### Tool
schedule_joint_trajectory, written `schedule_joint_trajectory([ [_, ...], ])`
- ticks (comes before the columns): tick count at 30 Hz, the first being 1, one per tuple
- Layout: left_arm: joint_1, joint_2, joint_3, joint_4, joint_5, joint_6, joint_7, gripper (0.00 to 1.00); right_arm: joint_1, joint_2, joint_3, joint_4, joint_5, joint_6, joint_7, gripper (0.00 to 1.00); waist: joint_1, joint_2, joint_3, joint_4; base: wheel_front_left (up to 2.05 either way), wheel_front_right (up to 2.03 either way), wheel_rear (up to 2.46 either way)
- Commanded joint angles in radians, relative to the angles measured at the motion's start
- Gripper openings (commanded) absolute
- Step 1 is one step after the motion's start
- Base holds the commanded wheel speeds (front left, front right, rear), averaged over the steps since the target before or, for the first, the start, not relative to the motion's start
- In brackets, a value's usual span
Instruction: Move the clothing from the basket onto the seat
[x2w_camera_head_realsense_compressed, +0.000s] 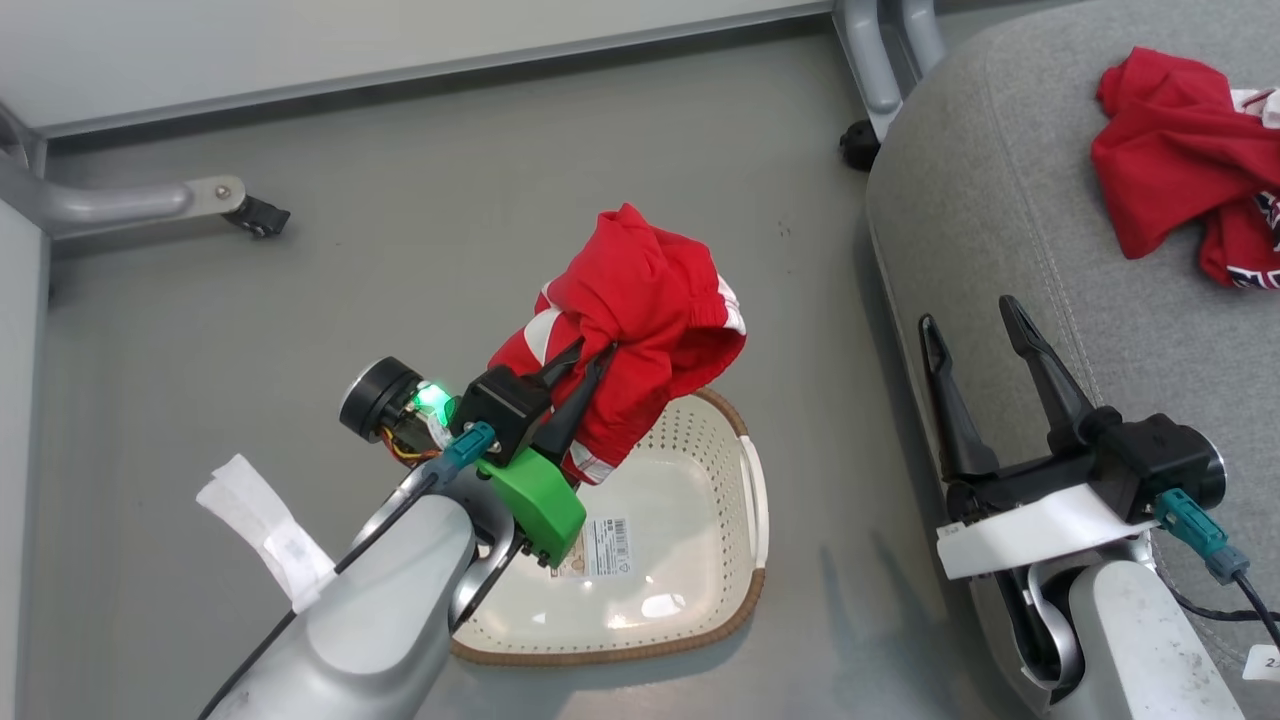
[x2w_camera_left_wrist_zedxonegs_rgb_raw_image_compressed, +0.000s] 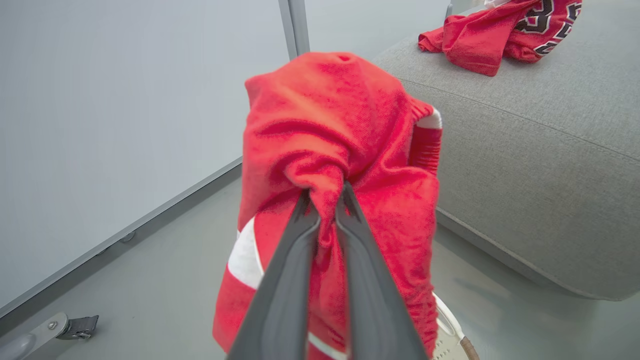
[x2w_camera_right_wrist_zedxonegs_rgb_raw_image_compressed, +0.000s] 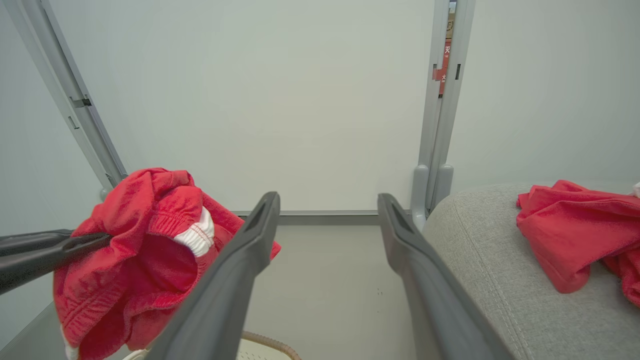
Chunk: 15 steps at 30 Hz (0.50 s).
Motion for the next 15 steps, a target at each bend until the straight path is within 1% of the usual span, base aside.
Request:
schedule_joint_trajectory([
  [1, 0.024, -0.004, 0.021, -0.023, 0.014, 0.008, -0.003, 0.00, 0.019, -0.003, -0.002, 0.004, 0.007, -0.001, 0.000, 1.00, 0.0001, 0.0000, -0.046, 0.017, 0.00, 0.00, 0.00],
  [8, 0.064, -0.030, 0.107, -0.119, 0.030, 0.005, -0.003, 0.00, 0.049, -0.003, -0.001, 0.007, 0.022, -0.001, 0.000, 1.00, 0.0001, 0.0000, -0.093, 0.020, 0.00, 0.00, 0.00],
  [15, 0.083, -0.065, 0.159, -0.198, 0.046, -0.001, -0.003, 0.00, 0.064, -0.003, 0.002, 0.007, 0.033, -0.001, 0.000, 1.00, 0.0001, 0.0000, -0.115, 0.024, 0.00, 0.00, 0.00],
])
